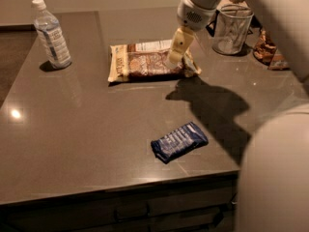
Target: Move brown chip bag near rxbar blueberry
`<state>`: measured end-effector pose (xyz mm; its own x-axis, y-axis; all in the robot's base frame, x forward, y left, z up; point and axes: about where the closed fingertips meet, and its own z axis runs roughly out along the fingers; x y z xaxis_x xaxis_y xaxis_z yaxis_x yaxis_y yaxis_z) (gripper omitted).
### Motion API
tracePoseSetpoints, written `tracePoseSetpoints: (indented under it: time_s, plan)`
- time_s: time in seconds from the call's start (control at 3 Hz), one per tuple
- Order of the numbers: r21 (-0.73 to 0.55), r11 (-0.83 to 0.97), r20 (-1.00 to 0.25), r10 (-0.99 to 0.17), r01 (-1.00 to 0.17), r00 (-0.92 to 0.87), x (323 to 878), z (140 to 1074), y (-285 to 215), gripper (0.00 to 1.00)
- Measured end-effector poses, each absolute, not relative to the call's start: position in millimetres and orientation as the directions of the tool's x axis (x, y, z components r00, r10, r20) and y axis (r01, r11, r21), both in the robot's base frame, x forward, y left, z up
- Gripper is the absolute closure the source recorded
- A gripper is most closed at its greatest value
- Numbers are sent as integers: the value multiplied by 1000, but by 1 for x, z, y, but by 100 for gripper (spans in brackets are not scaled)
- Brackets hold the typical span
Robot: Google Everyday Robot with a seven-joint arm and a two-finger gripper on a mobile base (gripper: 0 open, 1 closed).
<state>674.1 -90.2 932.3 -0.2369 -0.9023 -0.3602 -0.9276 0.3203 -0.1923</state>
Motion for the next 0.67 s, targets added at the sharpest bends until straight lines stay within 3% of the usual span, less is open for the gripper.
tracePoseSetpoints:
  time_s: [0.67]
  plan:
    - [-194,250,-240,-950,-949,-201,714,901,-72,0]
